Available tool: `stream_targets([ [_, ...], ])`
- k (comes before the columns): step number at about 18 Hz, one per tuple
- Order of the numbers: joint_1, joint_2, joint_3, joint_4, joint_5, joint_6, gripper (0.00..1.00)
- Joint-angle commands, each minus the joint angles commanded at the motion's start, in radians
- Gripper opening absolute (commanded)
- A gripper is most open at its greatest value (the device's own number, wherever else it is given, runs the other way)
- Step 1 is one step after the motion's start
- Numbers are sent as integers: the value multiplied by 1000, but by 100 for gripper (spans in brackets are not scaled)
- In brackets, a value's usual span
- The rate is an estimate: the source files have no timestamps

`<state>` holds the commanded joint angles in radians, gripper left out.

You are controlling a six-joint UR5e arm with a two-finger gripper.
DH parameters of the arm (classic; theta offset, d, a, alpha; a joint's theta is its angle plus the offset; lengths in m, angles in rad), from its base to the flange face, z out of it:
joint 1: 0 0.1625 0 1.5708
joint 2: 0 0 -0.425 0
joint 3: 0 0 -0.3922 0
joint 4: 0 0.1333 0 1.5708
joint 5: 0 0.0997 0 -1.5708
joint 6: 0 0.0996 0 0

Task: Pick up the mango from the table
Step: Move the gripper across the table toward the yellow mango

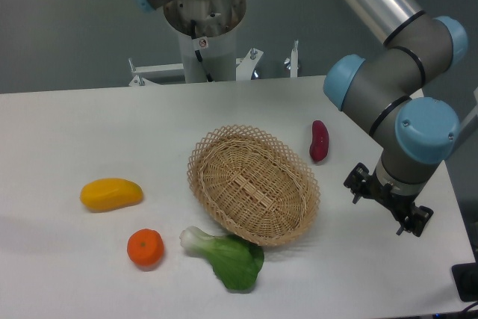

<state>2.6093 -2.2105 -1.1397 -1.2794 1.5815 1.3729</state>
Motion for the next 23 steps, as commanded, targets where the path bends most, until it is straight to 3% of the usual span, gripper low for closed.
stream_targets([
  [7, -5, 5, -8, 2, -3, -6, 100],
  [12, -18, 57, -98, 18, -44, -28, 100],
  [16, -84, 149, -224, 20, -83, -83, 100],
  [19, -161, 184, -307, 60, -84, -104, 100],
  [21, -221, 196, -339, 101, -86, -133, 100],
  [23, -283, 210, -354, 107, -84, -167, 100],
])
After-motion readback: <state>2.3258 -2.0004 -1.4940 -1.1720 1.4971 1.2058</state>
